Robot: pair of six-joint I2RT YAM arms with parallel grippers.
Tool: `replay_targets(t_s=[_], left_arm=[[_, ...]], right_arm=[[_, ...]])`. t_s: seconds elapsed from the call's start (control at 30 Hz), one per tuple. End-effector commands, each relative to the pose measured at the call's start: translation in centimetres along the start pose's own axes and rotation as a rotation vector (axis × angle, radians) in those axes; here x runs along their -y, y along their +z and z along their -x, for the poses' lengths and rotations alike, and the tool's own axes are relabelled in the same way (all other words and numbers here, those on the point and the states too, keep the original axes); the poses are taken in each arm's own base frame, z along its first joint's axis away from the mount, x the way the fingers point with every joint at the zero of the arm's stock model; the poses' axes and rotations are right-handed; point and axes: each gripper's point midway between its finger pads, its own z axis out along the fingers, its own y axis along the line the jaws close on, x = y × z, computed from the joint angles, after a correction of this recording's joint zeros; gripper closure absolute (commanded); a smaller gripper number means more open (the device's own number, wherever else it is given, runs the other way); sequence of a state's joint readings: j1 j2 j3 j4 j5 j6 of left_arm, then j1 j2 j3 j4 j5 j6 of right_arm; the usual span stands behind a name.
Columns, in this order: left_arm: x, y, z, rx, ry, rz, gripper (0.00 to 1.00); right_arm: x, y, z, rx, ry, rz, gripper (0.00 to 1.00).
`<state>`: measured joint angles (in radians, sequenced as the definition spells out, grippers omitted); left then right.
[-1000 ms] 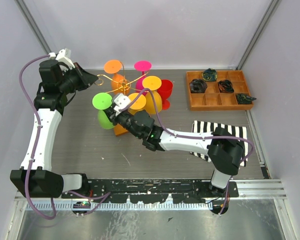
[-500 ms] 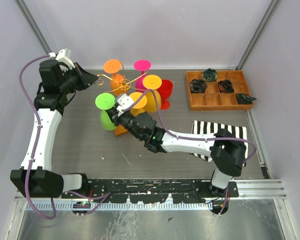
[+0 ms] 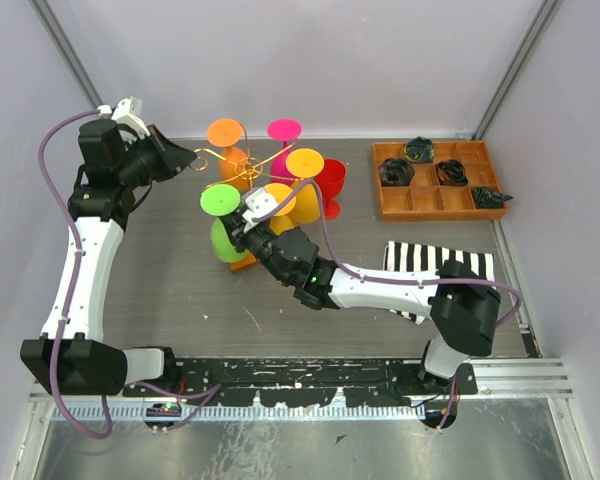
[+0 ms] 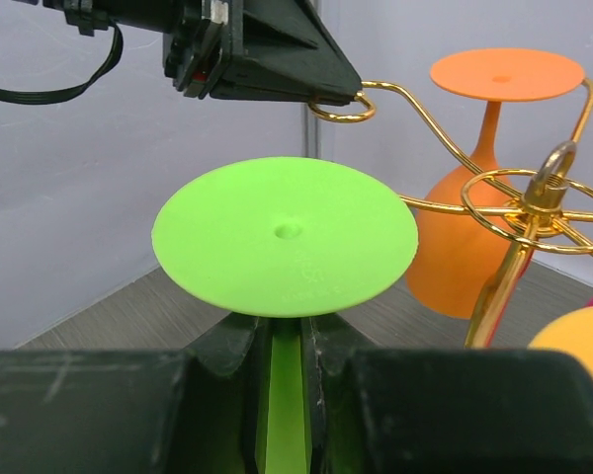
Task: Place the wine glass upside down on the wine glass rack
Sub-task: Turn the wine glass upside down at the wine rack.
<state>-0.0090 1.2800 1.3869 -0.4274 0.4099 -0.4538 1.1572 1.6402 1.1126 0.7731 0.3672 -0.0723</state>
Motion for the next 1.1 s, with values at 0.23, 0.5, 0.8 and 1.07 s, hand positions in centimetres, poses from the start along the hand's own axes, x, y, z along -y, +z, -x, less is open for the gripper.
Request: replay_targets(t_s=[0.23, 0.5, 0.8, 1.07], left_arm=[[-1.8, 0.4, -2.1, -0.070, -0.008, 0.042, 1.00], [-1.8, 0.4, -2.2, -0.070, -0.008, 0.043, 1.00], [-1.8, 0.4, -2.2, -0.071, -0.005, 0.044, 1.00], [-1.0, 0.3, -1.8, -0.067, 0.004, 0.005, 0.95]], right_arm=[[1.7, 0.2, 3.5, 0.033, 0.045, -0.120, 0.76], [1.1, 0.1, 3.7, 0.028, 0.049, -0.086, 0.62], [-1.2, -1.0, 4.8, 0.012, 0.060, 0.071, 0.57], [-1.8, -3.0, 4.0, -0.107, 0.040, 0.141, 0.55]])
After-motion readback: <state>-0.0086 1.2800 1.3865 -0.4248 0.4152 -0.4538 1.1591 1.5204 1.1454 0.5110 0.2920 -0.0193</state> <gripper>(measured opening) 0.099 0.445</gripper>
